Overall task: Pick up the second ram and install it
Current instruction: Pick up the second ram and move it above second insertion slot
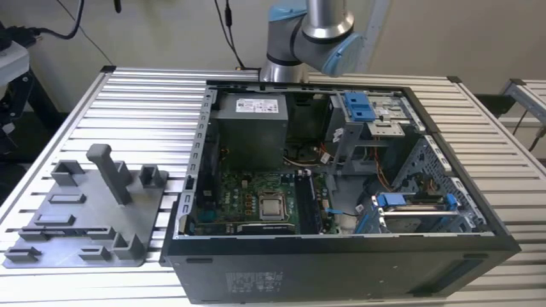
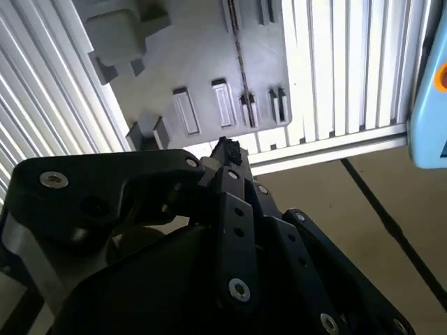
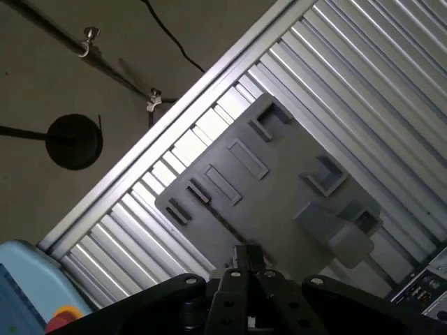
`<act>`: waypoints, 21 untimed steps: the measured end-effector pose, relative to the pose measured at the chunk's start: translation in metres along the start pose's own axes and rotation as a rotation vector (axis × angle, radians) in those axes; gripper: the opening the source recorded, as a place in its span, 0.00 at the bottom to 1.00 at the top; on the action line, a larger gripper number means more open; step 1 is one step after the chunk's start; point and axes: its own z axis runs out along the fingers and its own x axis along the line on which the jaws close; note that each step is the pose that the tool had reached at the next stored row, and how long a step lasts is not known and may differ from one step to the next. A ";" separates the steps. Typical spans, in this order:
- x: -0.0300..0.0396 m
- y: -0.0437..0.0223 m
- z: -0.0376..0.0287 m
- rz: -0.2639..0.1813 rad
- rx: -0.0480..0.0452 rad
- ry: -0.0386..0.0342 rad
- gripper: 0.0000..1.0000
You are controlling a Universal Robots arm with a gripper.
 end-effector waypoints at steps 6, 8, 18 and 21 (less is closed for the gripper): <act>0.0000 -0.0001 0.0006 -0.107 0.0033 0.0017 0.11; -0.0003 0.0003 0.0006 -0.126 0.0034 0.0025 0.11; -0.0003 0.0001 0.0017 -0.252 0.0193 -0.0030 0.11; -0.0003 0.0001 0.0025 -0.307 0.0195 -0.0011 0.11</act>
